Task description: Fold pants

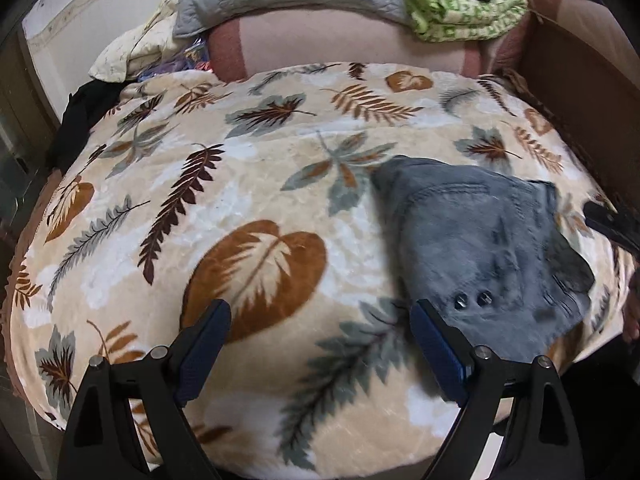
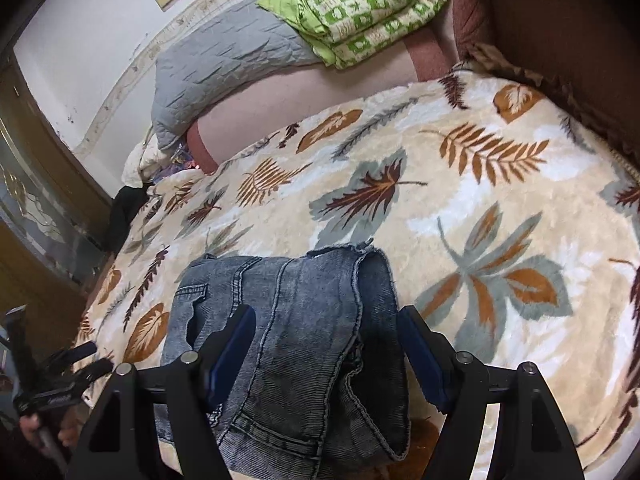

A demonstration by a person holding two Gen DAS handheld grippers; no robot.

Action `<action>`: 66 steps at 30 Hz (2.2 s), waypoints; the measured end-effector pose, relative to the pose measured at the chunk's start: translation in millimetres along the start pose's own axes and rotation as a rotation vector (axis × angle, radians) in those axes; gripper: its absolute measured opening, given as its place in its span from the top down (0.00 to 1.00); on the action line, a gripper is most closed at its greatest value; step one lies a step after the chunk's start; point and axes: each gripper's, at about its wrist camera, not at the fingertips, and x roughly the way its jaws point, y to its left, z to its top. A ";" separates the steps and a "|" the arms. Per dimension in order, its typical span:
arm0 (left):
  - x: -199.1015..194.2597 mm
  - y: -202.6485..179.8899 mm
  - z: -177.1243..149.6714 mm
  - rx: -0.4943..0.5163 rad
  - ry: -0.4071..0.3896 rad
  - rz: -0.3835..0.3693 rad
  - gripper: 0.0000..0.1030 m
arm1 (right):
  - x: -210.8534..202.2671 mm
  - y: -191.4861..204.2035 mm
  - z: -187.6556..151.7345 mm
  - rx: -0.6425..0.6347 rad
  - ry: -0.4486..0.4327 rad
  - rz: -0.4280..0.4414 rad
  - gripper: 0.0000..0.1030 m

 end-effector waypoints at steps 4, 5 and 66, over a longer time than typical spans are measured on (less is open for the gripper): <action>12.3 -3.5 13.1 -0.006 0.015 -0.012 0.11 | 5.9 0.0 0.2 0.001 0.015 0.018 0.26; 14.3 -6.8 15.4 0.003 0.017 -0.025 0.11 | 6.3 -0.2 0.3 0.005 0.016 0.024 0.26; 88.8 -73.4 20.6 -0.040 0.067 -0.335 0.40 | 65.9 11.7 -23.7 -0.100 0.237 0.092 0.66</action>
